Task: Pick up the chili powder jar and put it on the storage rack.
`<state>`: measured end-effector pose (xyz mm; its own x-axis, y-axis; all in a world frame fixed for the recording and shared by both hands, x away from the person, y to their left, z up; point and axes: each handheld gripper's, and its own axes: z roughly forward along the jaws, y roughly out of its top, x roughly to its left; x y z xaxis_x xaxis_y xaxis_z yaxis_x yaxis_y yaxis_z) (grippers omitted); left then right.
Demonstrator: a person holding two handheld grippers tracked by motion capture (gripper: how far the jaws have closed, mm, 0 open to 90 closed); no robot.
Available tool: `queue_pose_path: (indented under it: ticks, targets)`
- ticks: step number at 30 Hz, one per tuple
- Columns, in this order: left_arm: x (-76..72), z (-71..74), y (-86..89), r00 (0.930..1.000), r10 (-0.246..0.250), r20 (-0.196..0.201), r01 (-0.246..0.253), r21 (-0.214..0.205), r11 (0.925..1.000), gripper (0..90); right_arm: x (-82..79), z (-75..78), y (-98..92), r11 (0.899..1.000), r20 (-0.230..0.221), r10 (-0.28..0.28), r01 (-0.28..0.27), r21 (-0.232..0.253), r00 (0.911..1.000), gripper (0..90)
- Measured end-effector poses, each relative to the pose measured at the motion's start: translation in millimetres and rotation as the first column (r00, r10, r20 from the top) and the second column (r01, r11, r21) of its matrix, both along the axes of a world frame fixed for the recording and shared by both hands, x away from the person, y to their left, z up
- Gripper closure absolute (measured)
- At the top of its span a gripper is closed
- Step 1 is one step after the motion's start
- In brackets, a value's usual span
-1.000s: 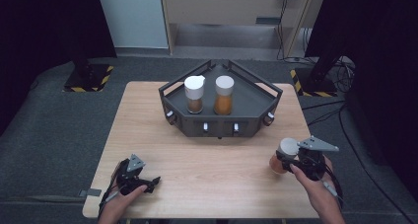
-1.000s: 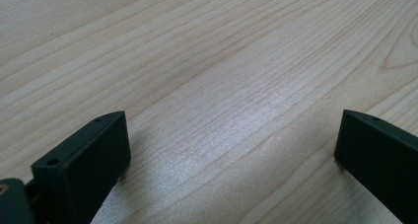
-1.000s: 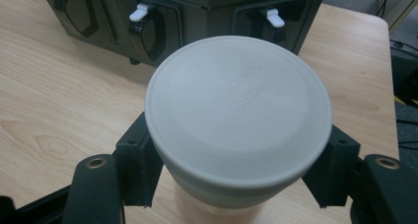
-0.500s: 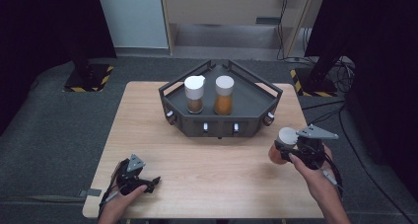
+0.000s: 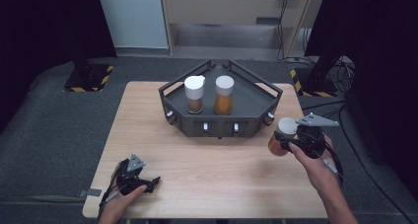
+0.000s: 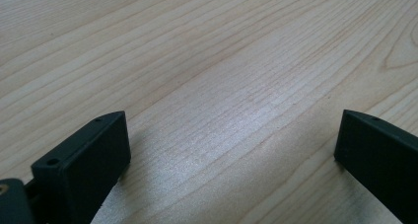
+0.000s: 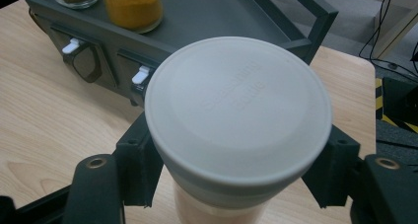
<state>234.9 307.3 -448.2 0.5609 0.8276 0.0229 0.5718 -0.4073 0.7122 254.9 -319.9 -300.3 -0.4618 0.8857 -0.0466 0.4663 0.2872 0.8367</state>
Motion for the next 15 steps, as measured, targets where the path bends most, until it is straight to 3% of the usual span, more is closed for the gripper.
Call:
queue_pose_path:
  ticks: [15]
  targets:
    - [-0.2,-0.3,-0.1,1.0,0.001,0.001,-0.001,-0.002,1.0,0.0,11.6,22.8,5.3,1.0,0.007,0.004,-0.004,-0.002,1.0,34.3]
